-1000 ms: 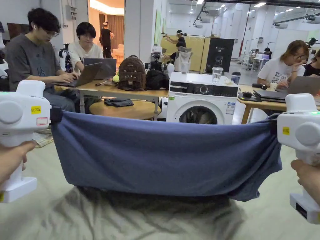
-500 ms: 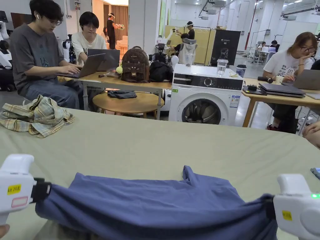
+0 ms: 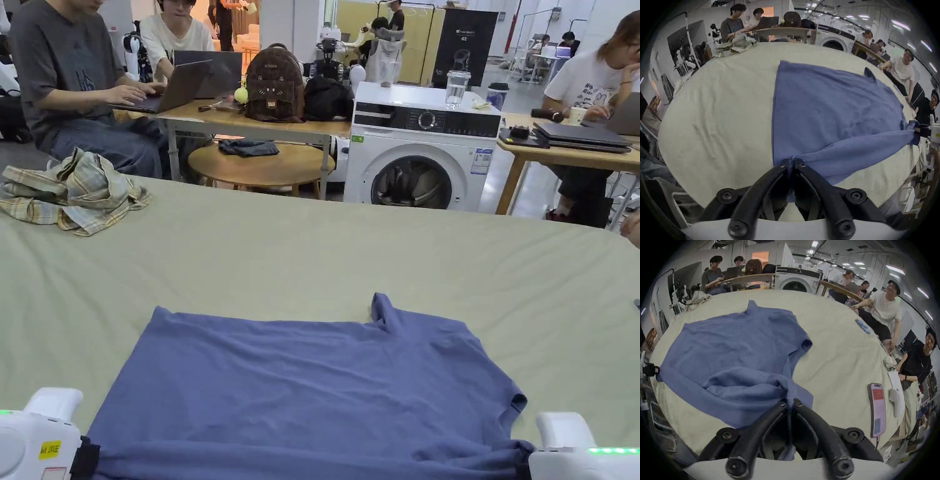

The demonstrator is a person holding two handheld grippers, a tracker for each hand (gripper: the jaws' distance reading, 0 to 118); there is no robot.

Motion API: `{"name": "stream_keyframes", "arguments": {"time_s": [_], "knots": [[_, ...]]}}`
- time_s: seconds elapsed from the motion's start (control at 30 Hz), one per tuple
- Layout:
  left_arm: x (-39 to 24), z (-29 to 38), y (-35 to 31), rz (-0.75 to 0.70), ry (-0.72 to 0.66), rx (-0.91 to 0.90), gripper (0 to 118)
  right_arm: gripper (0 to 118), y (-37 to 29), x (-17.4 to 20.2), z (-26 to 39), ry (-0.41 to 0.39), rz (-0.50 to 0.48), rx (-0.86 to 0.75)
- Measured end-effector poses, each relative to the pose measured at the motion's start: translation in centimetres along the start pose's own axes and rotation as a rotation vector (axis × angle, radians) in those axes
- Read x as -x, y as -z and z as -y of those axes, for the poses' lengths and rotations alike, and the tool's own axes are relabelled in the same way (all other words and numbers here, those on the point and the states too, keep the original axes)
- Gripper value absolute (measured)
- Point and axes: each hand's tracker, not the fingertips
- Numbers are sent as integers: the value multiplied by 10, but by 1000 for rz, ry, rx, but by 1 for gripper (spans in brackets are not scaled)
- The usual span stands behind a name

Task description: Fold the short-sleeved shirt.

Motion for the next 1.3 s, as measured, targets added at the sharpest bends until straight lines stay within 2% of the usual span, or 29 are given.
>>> {"name": "stream_keyframes", "arguments": {"time_s": [0.03, 0.07, 0.17, 0.23, 0.27, 0.33, 0.5, 0.53, 0.6, 0.63, 0.7, 0.87, 0.97, 1.1, 1.2, 1.23, 1.3], "knots": [[0, 0, 1, 2, 3, -3, 0, 7, 1, 0, 0, 4, 0, 1], [-1, -1, 1, -3, 2, -6, 1, 25, 2, 1, 0, 6, -2, -2], [-2, -6, -2, -26, -7, -27, 8, 34, -5, 7, -2, -2, 16, -47], [-4, -11, -8, -56, -1, -76, 26, 46, -15, 14, -7, -14, 17, -120], [-5, -13, -12, -53, -7, -117, 29, 52, -19, 17, -10, -11, 17, -148], [-10, -17, -22, -50, -31, -196, 34, 52, -24, 24, -16, 6, 9, -213], [-32, -22, -37, -33, 7, -394, 34, 52, -33, 47, -23, 90, -42, -346], [-36, -22, -39, -29, 12, -413, 34, 50, -34, 50, -23, 103, -52, -375], [-45, -20, -42, -14, 13, -461, 34, 11, -35, 57, -22, 103, -53, -405], [-43, -20, -35, -18, 17, -462, 31, 0, -35, 60, -22, 102, -40, -420], [-51, -23, -31, -50, 43, -446, 1, 0, -39, 64, -18, 110, -38, -450], [-50, -20, -21, -38, 26, -367, 0, 0, -35, 69, -20, 103, -71, -422], [-35, -19, -21, -50, -5, -247, 0, 0, -34, 71, -17, 86, -73, -407], [-11, -16, -28, 6, -80, -99, 0, 0, -30, 74, -16, 85, -88, -367], [2, -14, -26, -5, -76, -9, 0, 0, -28, 78, -16, 68, -86, -343], [6, -13, -24, -2, -84, 4, 5, 0, -27, 78, -15, 65, -88, -341], [13, -10, -12, -5, -116, 74, 33, 0, -26, 80, -13, 63, -91, -330]]}}
